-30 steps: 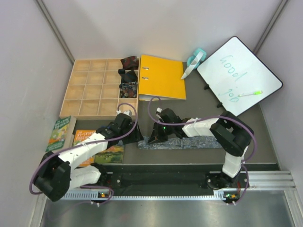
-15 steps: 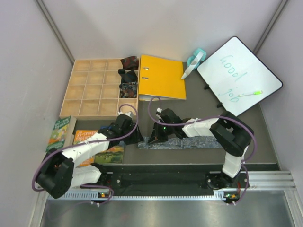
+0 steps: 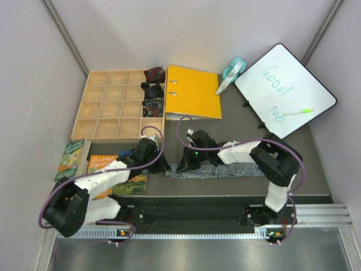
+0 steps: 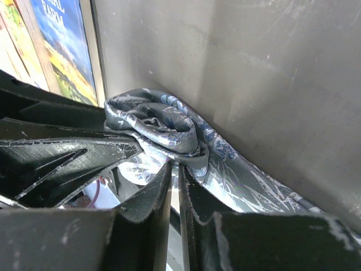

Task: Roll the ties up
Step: Roll the tie at the center of the board.

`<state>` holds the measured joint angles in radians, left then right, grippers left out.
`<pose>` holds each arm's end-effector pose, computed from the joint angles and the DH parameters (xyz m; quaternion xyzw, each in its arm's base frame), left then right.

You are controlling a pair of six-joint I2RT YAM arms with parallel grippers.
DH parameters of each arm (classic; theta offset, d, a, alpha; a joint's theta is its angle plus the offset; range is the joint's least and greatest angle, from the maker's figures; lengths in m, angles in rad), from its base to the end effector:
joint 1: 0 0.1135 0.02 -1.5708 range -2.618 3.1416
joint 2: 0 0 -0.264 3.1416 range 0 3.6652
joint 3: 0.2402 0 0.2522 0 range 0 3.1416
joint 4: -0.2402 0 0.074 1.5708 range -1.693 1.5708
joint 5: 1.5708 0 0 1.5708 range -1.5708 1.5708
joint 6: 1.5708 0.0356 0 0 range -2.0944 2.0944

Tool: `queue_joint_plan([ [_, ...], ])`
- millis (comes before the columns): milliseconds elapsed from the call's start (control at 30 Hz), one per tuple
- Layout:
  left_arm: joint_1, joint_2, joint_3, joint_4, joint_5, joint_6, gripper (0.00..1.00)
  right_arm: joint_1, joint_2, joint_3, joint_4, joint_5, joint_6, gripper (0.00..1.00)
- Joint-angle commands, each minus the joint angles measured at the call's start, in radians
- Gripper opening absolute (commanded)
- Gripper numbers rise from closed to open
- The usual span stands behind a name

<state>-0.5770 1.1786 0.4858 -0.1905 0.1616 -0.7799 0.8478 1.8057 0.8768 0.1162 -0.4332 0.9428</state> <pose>0.1772 -0.1222 0.1628 -0.0680 0.9364 -0.2700 0.2138 0.2199 0.2718 0.1328 -0.0363 0.9101 0.4069 0.0702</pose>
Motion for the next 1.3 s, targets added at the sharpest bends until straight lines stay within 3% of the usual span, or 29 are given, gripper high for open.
queue_joint_plan([
  [0, -0.001, -0.03, 0.014, 0.022, 0.036, 0.002, 0.23, -0.015, 0.006, -0.015, 0.01, 0.028, -0.024, 0.11],
  [300, -0.004, -0.043, 0.146, -0.208, -0.065, 0.044, 0.18, -0.015, -0.017, -0.009, 0.025, 0.002, -0.007, 0.11],
  [667, -0.066, 0.091, 0.319, -0.483, -0.269, 0.122, 0.18, -0.026, -0.1, -0.007, -0.039, 0.005, -0.024, 0.16],
  [1133, -0.228, 0.272, 0.562, -0.728, -0.548, 0.133, 0.16, -0.176, -0.301, -0.146, -0.153, 0.045, -0.121, 0.18],
  [1267, -0.287, 0.352, 0.631, -0.796, -0.626, 0.119, 0.16, -0.265, -0.377, -0.223, -0.145, 0.086, -0.108, 0.15],
])
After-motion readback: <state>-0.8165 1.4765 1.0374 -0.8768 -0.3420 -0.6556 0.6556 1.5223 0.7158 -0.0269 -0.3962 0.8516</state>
